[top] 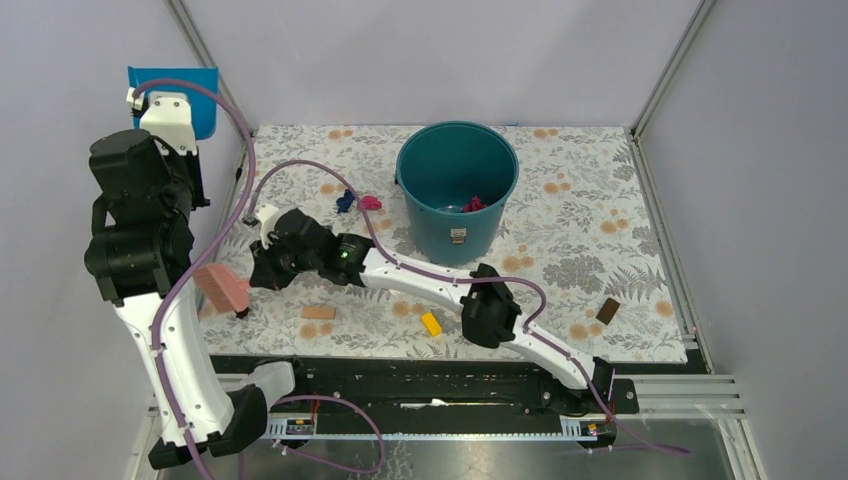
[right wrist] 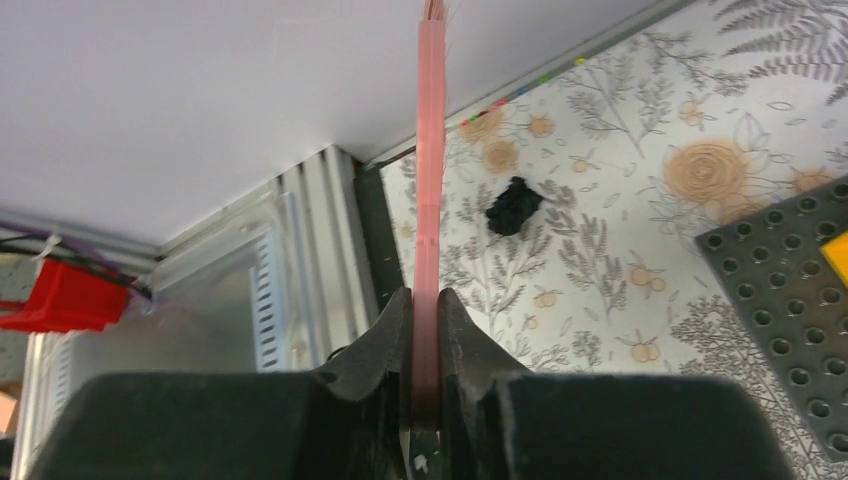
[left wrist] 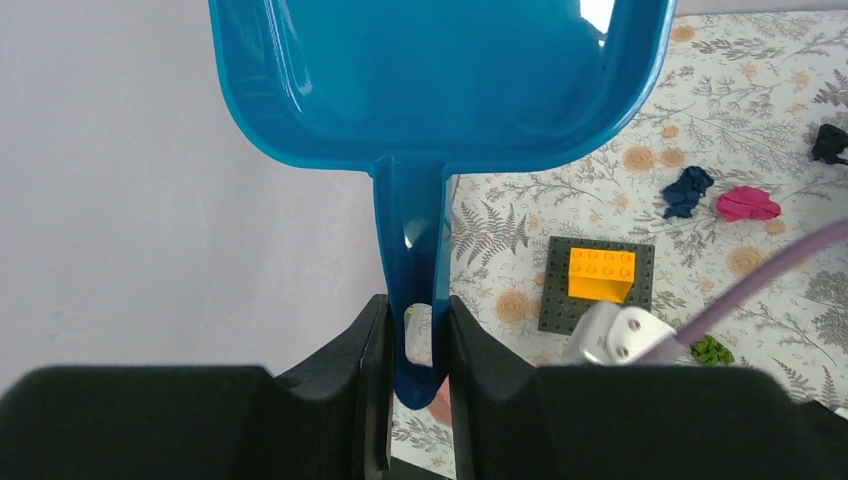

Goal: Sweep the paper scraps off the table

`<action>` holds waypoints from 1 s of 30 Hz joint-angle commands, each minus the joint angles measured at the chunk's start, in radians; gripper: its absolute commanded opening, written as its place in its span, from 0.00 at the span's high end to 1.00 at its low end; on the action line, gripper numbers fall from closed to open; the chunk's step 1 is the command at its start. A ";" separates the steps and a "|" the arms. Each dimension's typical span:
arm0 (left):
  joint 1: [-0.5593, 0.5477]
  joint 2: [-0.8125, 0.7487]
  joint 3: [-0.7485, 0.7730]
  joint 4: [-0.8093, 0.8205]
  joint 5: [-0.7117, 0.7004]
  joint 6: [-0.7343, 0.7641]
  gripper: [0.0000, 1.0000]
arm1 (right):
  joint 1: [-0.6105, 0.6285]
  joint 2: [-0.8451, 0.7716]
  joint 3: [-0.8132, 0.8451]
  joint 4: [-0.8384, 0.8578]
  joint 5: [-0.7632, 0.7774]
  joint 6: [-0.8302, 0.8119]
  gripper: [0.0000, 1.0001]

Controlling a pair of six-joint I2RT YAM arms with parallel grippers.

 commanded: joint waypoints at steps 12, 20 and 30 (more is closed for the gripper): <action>0.012 -0.074 -0.023 -0.016 0.076 0.016 1.00 | -0.013 0.037 -0.006 0.026 0.114 -0.124 1.00; 0.011 -0.096 -0.069 0.024 0.119 0.008 1.00 | -0.056 -0.102 -0.148 -0.057 0.208 -0.241 1.00; 0.012 -0.099 -0.120 0.072 0.135 0.031 1.00 | -0.137 -0.393 -0.527 -0.137 0.173 -0.387 1.00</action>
